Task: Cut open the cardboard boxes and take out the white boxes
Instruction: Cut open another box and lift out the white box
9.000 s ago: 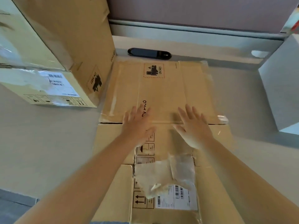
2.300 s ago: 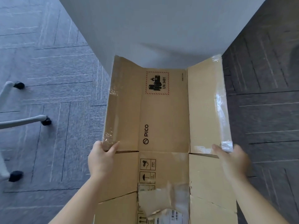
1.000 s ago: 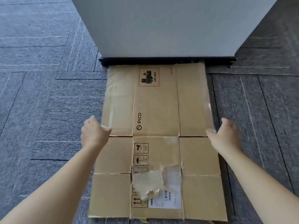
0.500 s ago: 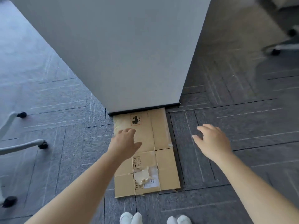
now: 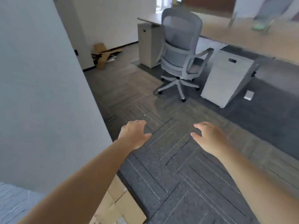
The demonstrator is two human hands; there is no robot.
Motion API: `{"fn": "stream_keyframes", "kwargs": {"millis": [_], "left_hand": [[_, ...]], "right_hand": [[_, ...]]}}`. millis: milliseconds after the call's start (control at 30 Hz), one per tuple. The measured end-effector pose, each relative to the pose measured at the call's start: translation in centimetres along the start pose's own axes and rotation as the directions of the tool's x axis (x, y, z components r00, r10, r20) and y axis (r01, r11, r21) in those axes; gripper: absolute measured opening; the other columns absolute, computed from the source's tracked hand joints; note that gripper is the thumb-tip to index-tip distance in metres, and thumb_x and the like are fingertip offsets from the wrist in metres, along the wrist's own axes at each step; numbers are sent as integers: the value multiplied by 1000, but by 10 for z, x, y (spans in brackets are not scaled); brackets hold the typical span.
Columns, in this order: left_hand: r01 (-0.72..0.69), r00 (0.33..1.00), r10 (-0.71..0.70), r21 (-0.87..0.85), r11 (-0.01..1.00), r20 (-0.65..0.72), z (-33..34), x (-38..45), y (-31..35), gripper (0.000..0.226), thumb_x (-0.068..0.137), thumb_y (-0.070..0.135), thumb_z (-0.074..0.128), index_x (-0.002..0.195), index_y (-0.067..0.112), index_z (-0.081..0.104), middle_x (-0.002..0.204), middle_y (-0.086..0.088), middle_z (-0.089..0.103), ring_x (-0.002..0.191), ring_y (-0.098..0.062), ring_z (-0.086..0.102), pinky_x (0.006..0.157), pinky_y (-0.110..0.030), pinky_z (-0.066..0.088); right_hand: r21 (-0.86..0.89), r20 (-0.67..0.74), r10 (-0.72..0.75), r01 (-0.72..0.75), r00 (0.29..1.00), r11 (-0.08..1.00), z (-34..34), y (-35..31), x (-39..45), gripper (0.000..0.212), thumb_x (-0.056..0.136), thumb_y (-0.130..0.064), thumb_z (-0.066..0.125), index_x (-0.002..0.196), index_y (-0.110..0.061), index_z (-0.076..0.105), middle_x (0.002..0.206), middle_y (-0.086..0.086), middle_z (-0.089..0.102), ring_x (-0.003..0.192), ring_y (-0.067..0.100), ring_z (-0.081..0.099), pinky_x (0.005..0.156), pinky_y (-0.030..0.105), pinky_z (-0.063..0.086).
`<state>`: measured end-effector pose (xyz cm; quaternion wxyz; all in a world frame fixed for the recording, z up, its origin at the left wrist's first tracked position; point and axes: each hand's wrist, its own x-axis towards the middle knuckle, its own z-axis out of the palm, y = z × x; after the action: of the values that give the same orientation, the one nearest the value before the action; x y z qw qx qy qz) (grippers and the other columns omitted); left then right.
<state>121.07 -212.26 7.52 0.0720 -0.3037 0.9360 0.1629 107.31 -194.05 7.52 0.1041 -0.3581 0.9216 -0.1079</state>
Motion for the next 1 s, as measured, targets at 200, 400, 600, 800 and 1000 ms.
{"fn": "stream_keyframes", "kwargs": {"millis": [200, 400, 600, 800, 1000], "left_hand": [[-392, 920, 390, 54, 918, 48, -17, -14, 140, 50, 94, 35, 48, 138, 13, 38, 140, -5, 44, 127, -24, 40, 101, -37, 36], [-694, 719, 687, 56, 718, 106, 0, -64, 286, 50, 91, 30, 50, 137, 14, 40, 138, -7, 46, 125, -26, 41, 101, -37, 36], [-898, 439, 881, 56, 436, 178, 39, -124, 430, 49, 92, 31, 48, 136, 10, 40, 140, -6, 44, 128, -24, 38, 102, -35, 32], [-954, 295, 932, 13, 299, 210, 93, -181, 577, 46, 92, 29, 49, 132, 7, 45, 134, -8, 49, 125, -25, 41, 99, -35, 36], [-981, 190, 955, 3, 195, 228, 141, -219, 709, 48, 93, 34, 48, 135, 11, 42, 136, -5, 48, 126, -25, 40, 99, -36, 34]], "right_hand": [[48, -156, 360, -357, 920, 933, -62, 92, -114, 48, 94, -34, 46, 135, -10, 44, 138, 10, 46, 127, 25, 43, 104, 33, 36], [135, -277, 673, -666, 686, 734, -105, 168, -250, 46, 92, -33, 49, 133, -11, 46, 134, 12, 49, 125, 27, 43, 100, 33, 34], [239, -315, 832, -810, 456, 535, -132, 248, -367, 45, 91, -31, 51, 133, -16, 46, 134, 11, 50, 124, 28, 43, 100, 36, 38], [275, -331, 892, -873, 308, 404, -159, 349, -447, 44, 90, -30, 49, 129, -10, 49, 135, 10, 49, 124, 27, 44, 101, 36, 36], [287, -329, 912, -894, 245, 344, -189, 450, -502, 46, 92, -35, 47, 131, -9, 47, 137, 8, 47, 125, 25, 43, 102, 36, 34]]}}
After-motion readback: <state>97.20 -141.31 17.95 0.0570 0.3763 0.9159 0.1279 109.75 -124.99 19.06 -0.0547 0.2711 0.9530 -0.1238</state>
